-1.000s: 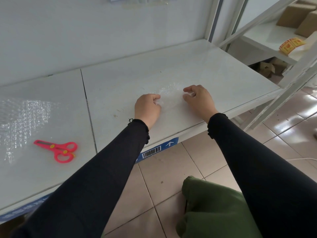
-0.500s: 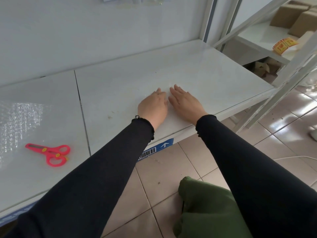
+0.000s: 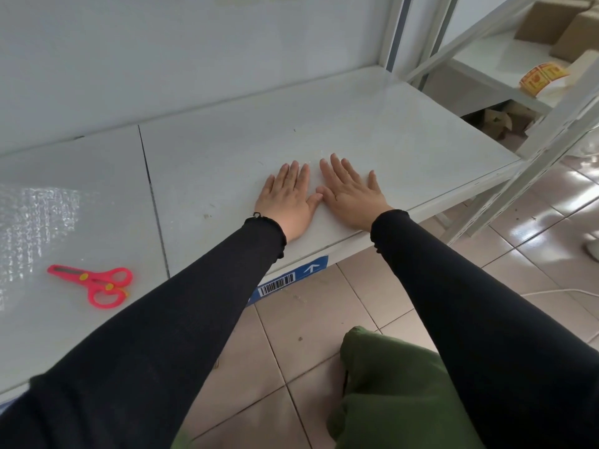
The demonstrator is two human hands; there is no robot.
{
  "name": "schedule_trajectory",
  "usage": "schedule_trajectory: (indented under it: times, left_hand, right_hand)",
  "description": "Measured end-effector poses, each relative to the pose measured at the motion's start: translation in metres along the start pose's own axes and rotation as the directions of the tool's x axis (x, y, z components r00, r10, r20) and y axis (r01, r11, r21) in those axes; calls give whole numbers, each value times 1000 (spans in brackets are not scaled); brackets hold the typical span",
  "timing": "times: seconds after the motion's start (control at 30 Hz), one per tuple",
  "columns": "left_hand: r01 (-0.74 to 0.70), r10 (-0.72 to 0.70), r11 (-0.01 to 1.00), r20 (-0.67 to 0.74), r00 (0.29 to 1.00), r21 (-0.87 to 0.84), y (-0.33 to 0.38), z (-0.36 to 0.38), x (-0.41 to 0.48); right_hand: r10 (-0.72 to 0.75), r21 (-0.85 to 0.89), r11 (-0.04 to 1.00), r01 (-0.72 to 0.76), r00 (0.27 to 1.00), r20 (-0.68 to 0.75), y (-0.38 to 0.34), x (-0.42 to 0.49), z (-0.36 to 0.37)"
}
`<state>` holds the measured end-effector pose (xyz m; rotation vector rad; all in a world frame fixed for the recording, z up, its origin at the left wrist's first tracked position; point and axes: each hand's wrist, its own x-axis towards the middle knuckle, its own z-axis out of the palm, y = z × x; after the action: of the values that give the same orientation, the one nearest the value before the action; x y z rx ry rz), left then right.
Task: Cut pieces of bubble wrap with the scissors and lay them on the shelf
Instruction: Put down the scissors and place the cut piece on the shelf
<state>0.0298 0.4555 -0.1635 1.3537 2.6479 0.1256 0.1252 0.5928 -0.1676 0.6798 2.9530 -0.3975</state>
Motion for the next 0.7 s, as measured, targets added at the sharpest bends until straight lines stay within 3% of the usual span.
schedule_trajectory:
  times: [0.1,0.17,0.23,0.3,0.33,0.4,0.47,0.7]
  left_hand:
    - [-14,23,996,101,995,-89,-2,-14,-1]
    - [-27,54,974,115,992,-226,-11,-28,-2]
    - [-42,50,911,10,999,-410,-23,-41,-6]
    - [-13,-80,849,-153,985,-528,-37,-46,-8]
    - [32,-173,829,-201,964,-558,-43,-47,-7]
    - [131,-297,805,-201,934,-579,-49,-48,-3]
    - [205,-330,807,-136,934,-554,-46,-50,3]
    - [226,-225,920,43,973,-321,-21,-54,22]
  right_hand:
    - [14,95,995,-18,999,39,1,2,-7]
    - [30,314,949,-23,999,-18,5,3,-14]
    - [127,642,767,21,975,-183,11,-2,-25]
    - [337,799,600,45,891,-303,17,-8,-37]
    - [428,824,566,18,848,-313,20,-11,-43]
    - [512,820,568,-76,812,-280,24,-11,-47]
    - [512,743,645,-176,822,-249,23,-8,-46]
    - [430,535,776,-335,901,-60,6,3,-46]
